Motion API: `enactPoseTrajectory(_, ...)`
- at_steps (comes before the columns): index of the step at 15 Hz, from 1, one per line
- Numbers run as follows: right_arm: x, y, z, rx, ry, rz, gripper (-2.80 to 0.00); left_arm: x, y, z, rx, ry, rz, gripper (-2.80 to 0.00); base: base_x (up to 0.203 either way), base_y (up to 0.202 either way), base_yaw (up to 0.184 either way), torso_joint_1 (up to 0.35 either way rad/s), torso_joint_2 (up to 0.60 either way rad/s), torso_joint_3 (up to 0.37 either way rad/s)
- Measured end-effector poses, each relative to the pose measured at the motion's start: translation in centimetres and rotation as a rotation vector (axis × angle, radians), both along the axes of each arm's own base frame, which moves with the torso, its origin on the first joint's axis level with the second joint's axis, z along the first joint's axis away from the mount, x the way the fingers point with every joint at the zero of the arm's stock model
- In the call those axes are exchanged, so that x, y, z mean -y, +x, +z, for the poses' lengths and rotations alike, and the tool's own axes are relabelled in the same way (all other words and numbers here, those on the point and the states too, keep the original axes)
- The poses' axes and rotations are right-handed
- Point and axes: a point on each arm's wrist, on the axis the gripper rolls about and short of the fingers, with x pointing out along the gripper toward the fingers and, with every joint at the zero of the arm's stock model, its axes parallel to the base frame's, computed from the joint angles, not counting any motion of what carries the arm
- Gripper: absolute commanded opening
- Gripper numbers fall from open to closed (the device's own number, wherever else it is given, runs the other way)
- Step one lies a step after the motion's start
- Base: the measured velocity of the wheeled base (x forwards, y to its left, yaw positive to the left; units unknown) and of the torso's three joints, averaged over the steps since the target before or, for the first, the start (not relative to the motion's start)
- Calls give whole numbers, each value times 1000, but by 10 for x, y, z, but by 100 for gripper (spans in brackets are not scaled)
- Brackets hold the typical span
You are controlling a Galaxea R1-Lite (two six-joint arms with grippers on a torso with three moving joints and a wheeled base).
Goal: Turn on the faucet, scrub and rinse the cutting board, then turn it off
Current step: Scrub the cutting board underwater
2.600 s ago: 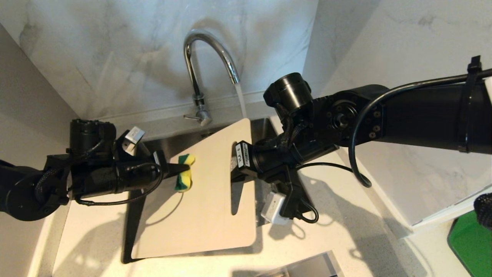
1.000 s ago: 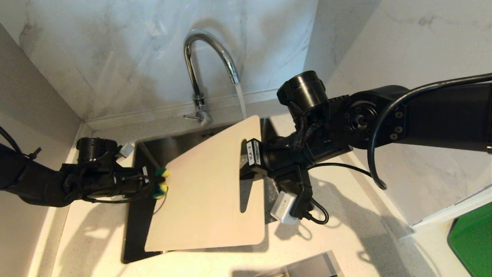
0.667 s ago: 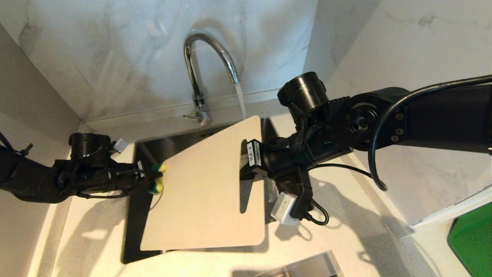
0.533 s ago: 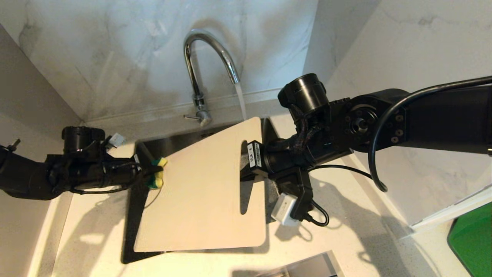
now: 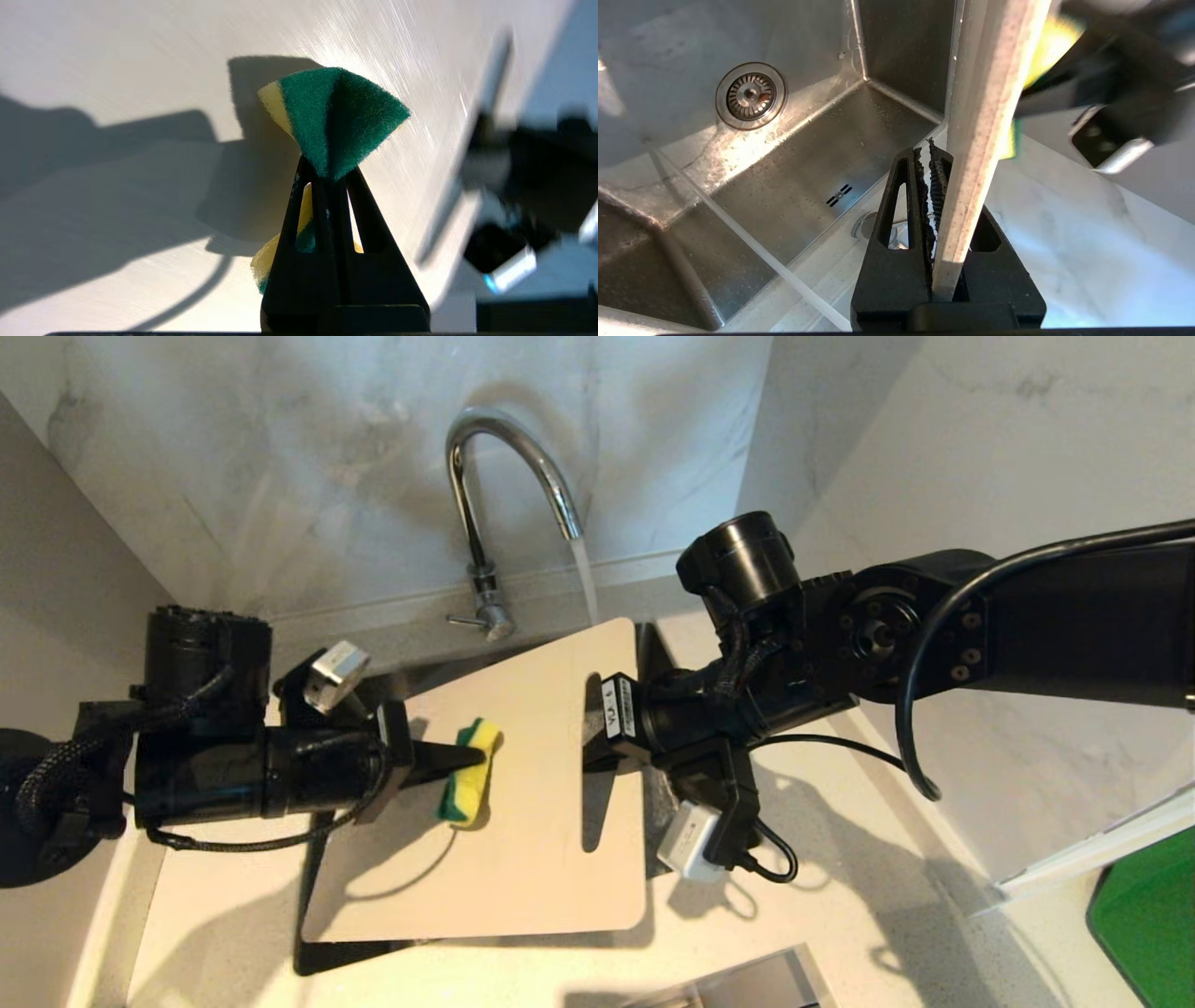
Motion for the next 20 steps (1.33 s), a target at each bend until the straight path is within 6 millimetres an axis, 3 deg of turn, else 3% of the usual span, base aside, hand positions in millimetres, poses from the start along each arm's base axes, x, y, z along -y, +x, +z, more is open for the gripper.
enactPoseTrajectory(2, 0, 0, 0, 0, 0, 0, -280, 16, -15, -5, 19, 18, -7, -280, 0, 0, 0, 0, 0, 0)
enactPoseTrajectory(6, 1, 0, 0, -1, -3, -6, -280, 15, -9, -14, 27, 38, 15, -280, 0, 0, 0, 0, 0, 0)
enactPoseTrajectory(13, 0, 2, 4, 0, 32, -27, -280, -33, 26, -28, 135, 196, 99, -280, 0, 0, 0, 0, 0, 0)
enactPoseTrajectory(20, 8, 2, 9, 13, 39, -53, -280, -63, 37, -49, 72, 308, 80, -280, 0, 0, 0, 0, 0, 0)
